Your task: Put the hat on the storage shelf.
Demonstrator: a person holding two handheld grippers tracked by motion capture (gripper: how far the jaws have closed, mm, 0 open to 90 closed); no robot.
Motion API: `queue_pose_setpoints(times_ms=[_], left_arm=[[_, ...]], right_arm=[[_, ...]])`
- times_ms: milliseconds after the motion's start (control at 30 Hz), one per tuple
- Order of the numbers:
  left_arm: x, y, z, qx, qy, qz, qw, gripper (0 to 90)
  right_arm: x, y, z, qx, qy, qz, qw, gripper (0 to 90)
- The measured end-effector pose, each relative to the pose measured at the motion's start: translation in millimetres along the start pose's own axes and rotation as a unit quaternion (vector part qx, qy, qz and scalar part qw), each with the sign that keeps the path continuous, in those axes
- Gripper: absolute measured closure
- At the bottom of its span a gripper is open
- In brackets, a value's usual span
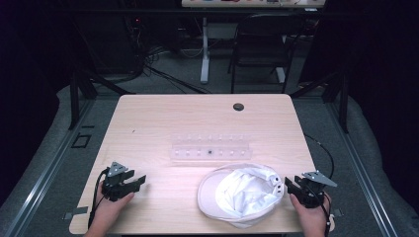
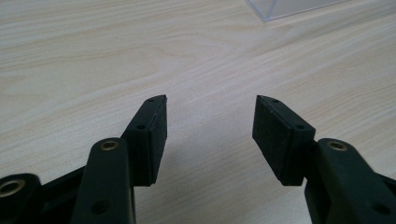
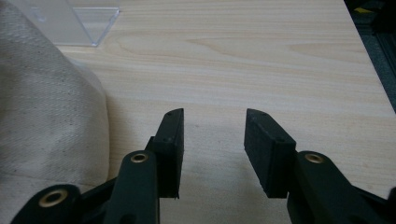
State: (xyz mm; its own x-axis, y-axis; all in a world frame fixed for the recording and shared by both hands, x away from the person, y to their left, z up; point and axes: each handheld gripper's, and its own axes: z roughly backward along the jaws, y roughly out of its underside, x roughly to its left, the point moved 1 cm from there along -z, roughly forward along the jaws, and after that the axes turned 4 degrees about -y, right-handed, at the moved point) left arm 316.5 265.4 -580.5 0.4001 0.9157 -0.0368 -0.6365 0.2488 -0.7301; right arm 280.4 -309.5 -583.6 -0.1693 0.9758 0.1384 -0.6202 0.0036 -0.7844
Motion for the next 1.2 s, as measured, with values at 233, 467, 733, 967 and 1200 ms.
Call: queue_pose_setpoints(times_ms=[233,467,733,967,1200], left_arm=[[1.8,-0.2,0.9,-0.006,0.007,0.019,0.9998,46.8],[1.7,-0.1,1.4,-0.005,0.008,0.019,0.9998,46.9],[0.5,0.4,1.4,-0.003,0.008,0.015,0.9998,46.5],[-0.7,0.4,1.5,-0.001,0.008,0.006,1.0,46.6],[-1.5,0.3,1.9,0.005,0.006,0.007,0.9999,47.3]], right_arm=[[-1.5,-0.6,0.6,0.005,-0.004,-0.001,1.0,54.5],[1.5,-8.6,1.7,0.013,-0.012,0.011,0.9998,50.4],[7.7,-22.0,8.5,0.026,-0.02,0.021,0.9992,52.1],[8.7,-39.3,15.5,0.05,-0.054,0.028,0.9969,56.9],[4.2,-53.7,22.9,0.069,-0.063,0.028,0.9952,57.8]])
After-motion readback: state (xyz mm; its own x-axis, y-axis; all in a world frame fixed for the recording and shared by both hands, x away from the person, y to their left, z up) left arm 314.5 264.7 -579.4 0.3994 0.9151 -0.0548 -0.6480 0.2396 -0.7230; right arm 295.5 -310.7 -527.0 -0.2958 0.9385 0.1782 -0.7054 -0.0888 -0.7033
